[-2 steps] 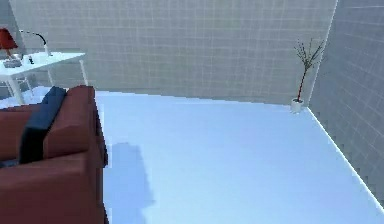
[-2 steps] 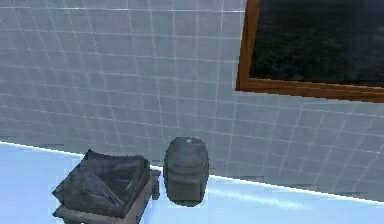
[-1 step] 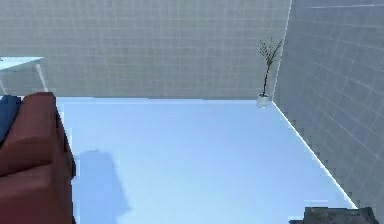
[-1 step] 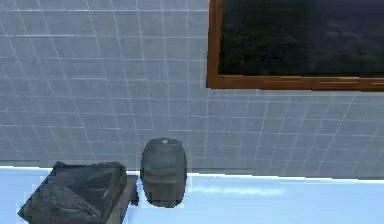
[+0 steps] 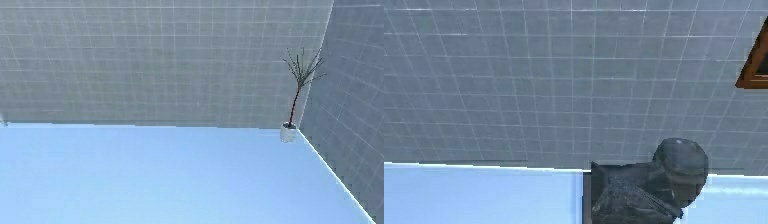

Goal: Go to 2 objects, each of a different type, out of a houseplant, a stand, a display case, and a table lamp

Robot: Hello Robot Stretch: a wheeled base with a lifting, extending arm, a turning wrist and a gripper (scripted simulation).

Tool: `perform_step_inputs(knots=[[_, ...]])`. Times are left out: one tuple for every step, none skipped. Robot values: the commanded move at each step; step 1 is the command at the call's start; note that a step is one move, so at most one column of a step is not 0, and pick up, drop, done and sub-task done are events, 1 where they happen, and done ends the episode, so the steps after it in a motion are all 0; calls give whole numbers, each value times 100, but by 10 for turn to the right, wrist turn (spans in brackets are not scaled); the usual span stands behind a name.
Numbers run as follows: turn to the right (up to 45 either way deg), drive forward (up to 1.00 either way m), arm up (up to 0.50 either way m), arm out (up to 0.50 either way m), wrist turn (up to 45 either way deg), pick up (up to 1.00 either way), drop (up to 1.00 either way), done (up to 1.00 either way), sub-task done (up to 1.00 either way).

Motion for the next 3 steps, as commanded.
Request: perform_step_inputs(knots=[[300,0,0,0,0,0,0,0,0],[0,10,0,0,0,0,0,0,0],[-210,0,0,0,0,0,0,0,0]])
